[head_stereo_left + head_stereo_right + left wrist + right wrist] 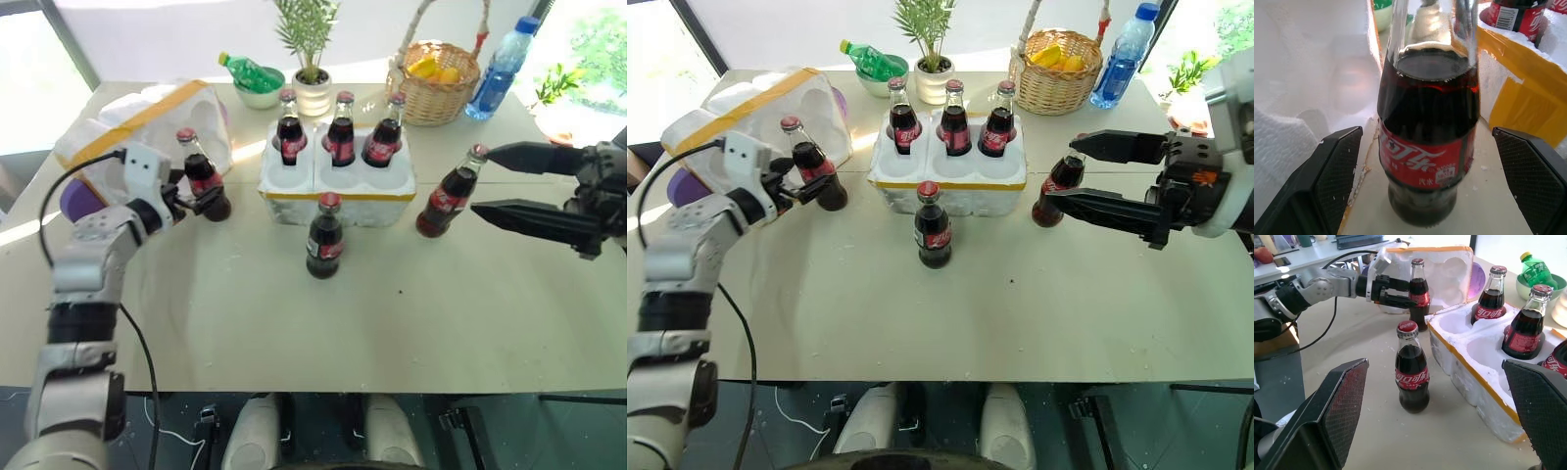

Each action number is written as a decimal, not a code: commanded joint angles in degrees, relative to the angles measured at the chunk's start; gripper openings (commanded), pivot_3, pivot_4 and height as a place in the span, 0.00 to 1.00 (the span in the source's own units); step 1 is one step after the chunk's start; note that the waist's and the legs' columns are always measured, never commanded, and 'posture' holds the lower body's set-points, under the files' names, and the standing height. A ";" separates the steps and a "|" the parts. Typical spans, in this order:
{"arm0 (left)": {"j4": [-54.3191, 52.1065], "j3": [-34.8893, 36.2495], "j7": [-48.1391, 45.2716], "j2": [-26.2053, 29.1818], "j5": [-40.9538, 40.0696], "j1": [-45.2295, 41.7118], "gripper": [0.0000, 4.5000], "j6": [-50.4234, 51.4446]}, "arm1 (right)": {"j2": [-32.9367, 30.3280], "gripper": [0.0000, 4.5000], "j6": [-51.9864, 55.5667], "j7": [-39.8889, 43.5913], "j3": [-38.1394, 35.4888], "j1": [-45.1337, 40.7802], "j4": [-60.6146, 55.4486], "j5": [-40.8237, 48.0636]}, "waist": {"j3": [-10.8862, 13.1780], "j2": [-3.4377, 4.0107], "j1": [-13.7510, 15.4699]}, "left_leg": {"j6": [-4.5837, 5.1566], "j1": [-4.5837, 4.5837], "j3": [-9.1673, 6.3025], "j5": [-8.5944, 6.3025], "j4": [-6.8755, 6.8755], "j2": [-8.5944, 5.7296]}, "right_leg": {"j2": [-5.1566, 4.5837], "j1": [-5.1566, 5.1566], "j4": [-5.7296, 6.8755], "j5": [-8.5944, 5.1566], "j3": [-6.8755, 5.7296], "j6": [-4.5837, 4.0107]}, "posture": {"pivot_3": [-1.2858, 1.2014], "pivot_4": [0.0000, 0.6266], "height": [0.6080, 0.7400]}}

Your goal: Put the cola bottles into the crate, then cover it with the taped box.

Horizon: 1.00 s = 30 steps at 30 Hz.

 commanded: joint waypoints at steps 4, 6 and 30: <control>12.99 -2.42 -1.60 -3.44 5.08 -7.60 0.99 -8.33 | 0.71 1.00 -2.35 -2.28 1.68 -3.39 0.00 1.45 | 0.01 -0.02 -0.11 | -0.17 0.01 0.01 0.10 0.01 0.00 | -0.01 0.01 0.01 0.03 0.00 0.06 | 0.52 0.24 1.00; 13.84 -2.32 -2.85 -3.63 5.40 -7.89 0.88 -8.99 | 0.99 1.00 -2.52 -3.28 2.50 -4.24 0.40 1.40 | 0.01 -0.02 -0.14 | -0.20 0.01 0.01 0.12 0.00 0.00 | -0.01 -0.02 0.01 0.03 0.00 0.06 | 0.52 0.24 1.00; 12.43 -6.50 -32.74 -4.15 -9.69 -35.90 0.63 9.82 | 1.86 1.00 -4.07 -10.13 -0.85 2.62 -2.93 0.11 | 0.41 -0.65 1.46 | -0.27 -0.08 -0.03 0.18 0.13 -0.08 | 0.02 0.09 -0.05 0.08 -0.05 0.18 | 0.52 0.24 1.00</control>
